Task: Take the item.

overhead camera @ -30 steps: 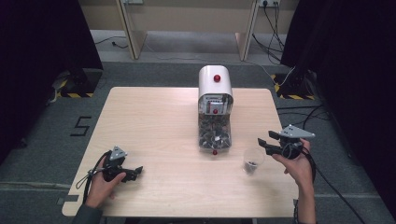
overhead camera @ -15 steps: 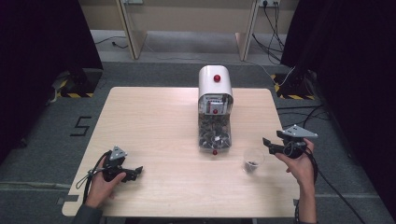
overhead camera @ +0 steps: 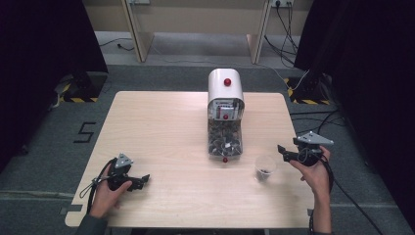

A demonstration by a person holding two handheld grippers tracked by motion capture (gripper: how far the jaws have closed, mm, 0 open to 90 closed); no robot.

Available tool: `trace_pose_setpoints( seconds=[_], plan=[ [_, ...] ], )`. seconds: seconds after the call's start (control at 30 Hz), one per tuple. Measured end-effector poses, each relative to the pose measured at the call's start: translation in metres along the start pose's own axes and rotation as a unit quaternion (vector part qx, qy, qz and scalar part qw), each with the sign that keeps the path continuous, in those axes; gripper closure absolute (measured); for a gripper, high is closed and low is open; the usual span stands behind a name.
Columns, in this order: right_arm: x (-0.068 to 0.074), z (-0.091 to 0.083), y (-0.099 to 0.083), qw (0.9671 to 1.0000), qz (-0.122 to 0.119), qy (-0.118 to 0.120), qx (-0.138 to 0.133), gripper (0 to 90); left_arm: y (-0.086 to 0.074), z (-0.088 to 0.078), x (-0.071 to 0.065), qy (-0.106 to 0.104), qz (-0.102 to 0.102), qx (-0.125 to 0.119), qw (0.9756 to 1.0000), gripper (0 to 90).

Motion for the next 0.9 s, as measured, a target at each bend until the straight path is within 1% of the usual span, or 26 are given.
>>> trace_pose_setpoints(
  seconds=[0.1,0.27,0.37,0.5,0.57,0.67,0.77,0.87,0.9],
  plan=[
    [-0.001,0.001,-0.002,1.0,0.004,-0.003,0.006,29.5,0.0,0.0,0.0,0.0,0.0,0.0,1.0,0.0],
    [-0.004,0.001,-0.005,0.9999,0.003,-0.009,0.008,29.0,0.0,0.0,0.0,0.0,0.0,0.0,1.0,0.0],
    [-0.003,0.001,-0.006,0.9999,0.006,-0.011,0.01,28.2,0.0,0.0,0.0,0.0,0.0,0.0,1.0,0.0],
    [-0.003,-0.001,-0.011,0.9998,0.002,-0.016,0.014,27.8,0.0,0.0,0.0,0.0,0.0,0.0,1.0,0.0],
    [-0.003,-0.001,-0.012,0.9997,0.006,-0.019,0.013,27.8,0.0,0.0,0.0,0.0,0.0,0.0,1.0,0.0],
    [-0.004,-0.005,-0.014,0.9996,0.01,-0.027,0.006,27.7,0.0,0.0,0.0,0.0,0.0,0.0,1.0,0.0],
    [-0.005,-0.012,-0.019,0.9992,0.017,-0.035,0.006,27.6,0.0,0.0,0.0,0.0,0.0,-0.001,1.0,0.0],
    [-0.004,-0.015,-0.019,0.9993,0.017,-0.032,0.003,27.6,0.0,0.0,0.0,0.0,0.0,0.0,1.0,0.0],
    [-0.003,-0.016,-0.02,0.9994,0.013,-0.032,0.002,27.7,0.0,0.0,0.0,0.0,0.0,0.0,1.0,0.0]
  ],
)
Point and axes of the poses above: each handheld gripper's, and its own axes: z roughly forward along the jaws, y roughly out of its top, x roughly to its left, the point moved 5 cm from there along z, roughly forward along the jaws, and after that the axes turned 2 degrees about -y, right-handed, at the moved point
